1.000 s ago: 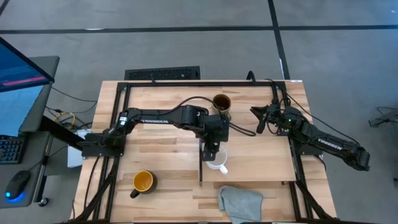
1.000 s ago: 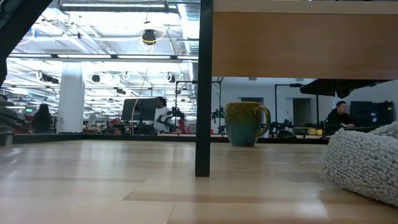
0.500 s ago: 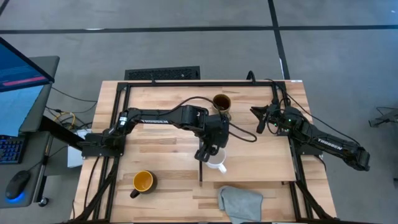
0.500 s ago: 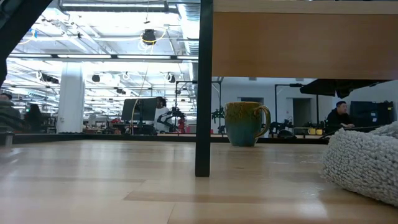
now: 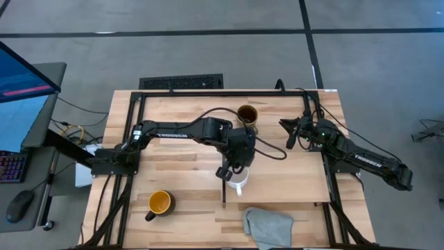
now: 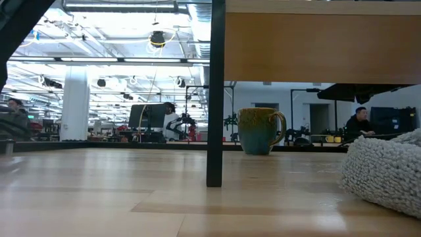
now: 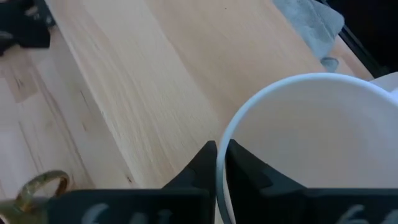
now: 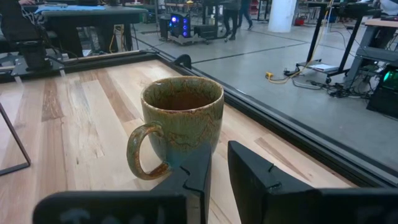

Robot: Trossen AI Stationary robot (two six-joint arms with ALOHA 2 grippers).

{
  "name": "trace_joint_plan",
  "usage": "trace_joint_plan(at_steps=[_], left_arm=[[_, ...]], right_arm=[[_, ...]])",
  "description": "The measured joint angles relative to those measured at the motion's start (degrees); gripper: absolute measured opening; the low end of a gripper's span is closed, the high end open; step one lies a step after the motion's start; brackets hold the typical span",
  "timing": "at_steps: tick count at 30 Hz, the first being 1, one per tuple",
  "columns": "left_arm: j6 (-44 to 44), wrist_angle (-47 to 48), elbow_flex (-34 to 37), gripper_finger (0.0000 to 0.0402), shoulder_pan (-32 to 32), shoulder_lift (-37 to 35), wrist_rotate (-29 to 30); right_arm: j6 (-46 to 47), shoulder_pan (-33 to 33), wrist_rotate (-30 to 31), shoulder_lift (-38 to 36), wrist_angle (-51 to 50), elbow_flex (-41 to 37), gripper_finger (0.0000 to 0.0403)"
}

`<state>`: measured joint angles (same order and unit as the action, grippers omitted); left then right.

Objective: Stack small to large cups/mugs on shelf
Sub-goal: Put the white mug on the shelf

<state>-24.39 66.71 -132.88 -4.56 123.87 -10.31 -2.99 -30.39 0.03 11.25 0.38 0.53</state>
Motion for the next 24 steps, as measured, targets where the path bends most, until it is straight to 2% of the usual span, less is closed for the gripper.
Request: trace_joint_plan(at_steps=[24], left_arm=[[-13.1,-0.8,-0.1,0.0003,0.4,-0.3,3.3]], right_arm=[[0.0,0.0,0.0,0.0,0.0,0.0,0.0076]])
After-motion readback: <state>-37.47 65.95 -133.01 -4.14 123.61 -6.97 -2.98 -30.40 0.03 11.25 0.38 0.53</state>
